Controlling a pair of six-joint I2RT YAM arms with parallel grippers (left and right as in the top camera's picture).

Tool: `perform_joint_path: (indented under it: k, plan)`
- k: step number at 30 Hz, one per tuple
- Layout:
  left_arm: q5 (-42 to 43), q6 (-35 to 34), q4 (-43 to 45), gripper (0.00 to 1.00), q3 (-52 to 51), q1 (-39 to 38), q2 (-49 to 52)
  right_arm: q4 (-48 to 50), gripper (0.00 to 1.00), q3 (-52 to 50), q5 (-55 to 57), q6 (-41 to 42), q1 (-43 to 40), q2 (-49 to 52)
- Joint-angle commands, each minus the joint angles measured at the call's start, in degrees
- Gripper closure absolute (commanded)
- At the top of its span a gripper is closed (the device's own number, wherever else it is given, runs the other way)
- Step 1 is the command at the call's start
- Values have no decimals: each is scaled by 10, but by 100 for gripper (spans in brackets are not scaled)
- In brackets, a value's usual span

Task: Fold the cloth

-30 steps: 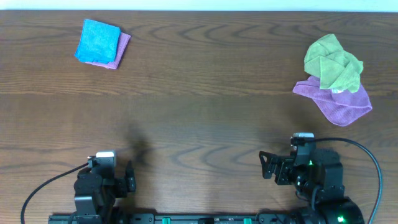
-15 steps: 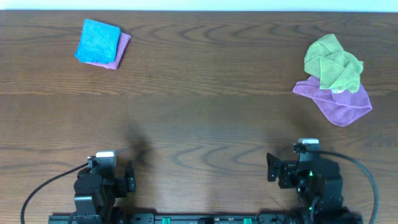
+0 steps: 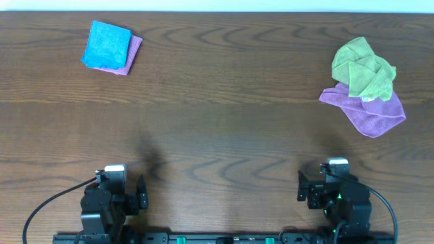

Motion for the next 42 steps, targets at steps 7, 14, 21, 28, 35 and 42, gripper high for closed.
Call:
perform_joint_path:
  k: [7,14,21,28,35,42]
  plan:
    - [-15,15,-15,5,-20,-3,-5,-9,1,-18,10,-13,-34,-36]
    - [-15,15,-15,5,-20,-3,-5,-9,1,-18,10,-13,-37,-40]
    - [-15,15,-14,5,-20,-3,-5,-9,1,-18,10,-13,-37,-41]
    - [-15,15,-14,5,-20,-3,-5,-9,1,-18,10,-13,-37,-41]
    - [-15,15,-15,5,-20,-3,-5,-9,1,-18,10,-13,-37,-41]
    - [-15,15,-14,5,-20,-3,-5,-9,1,-18,10,-13,-37,-41]
